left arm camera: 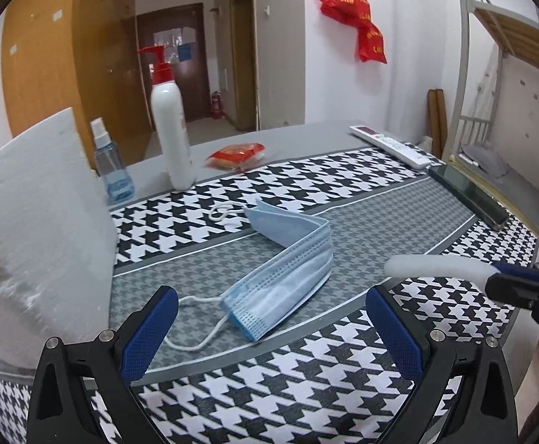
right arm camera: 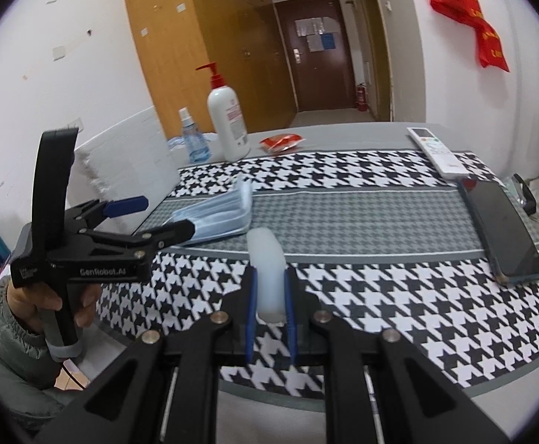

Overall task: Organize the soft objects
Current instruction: 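Grasp the blue mask edge with the left gripper while the right gripper holds the tube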

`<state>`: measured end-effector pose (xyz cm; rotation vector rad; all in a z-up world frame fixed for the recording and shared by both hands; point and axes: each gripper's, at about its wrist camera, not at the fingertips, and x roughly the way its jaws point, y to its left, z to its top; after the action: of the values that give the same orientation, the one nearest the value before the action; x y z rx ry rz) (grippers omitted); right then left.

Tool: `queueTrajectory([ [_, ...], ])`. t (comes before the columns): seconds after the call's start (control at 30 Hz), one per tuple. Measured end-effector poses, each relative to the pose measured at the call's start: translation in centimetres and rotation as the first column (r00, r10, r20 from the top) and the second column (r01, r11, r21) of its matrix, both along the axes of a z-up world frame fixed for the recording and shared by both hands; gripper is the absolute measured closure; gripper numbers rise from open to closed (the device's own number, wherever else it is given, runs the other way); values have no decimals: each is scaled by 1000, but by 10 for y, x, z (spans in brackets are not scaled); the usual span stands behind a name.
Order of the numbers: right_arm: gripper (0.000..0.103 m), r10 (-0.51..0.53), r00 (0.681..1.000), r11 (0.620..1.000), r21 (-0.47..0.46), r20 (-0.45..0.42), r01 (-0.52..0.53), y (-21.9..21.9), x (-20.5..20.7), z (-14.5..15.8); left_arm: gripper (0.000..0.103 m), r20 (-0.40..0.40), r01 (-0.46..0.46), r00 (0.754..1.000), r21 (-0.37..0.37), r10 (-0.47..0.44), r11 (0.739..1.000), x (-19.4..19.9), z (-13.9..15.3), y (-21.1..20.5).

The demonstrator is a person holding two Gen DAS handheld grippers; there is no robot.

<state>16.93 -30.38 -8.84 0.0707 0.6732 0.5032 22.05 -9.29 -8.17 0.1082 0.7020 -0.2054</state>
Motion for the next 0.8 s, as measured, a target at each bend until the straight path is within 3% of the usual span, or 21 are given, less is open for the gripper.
queueTrajectory([
  [0.37, 86, -58, 998, 998, 30, -22, 58, -15, 18, -3, 5, -89, 34, 995, 9, -33, 999, 23, -13, -7],
  [0.6, 86, -40, 998, 999, 17, -45, 41, -10, 27, -4, 16, -164, 43, 985, -30, -48, 999, 32, -25, -5],
  [0.8, 86, -18, 998, 1000, 7, -61, 18, -7, 33, -1, 36, -179, 41, 982, -60, -51, 997, 32, -26, -1],
])
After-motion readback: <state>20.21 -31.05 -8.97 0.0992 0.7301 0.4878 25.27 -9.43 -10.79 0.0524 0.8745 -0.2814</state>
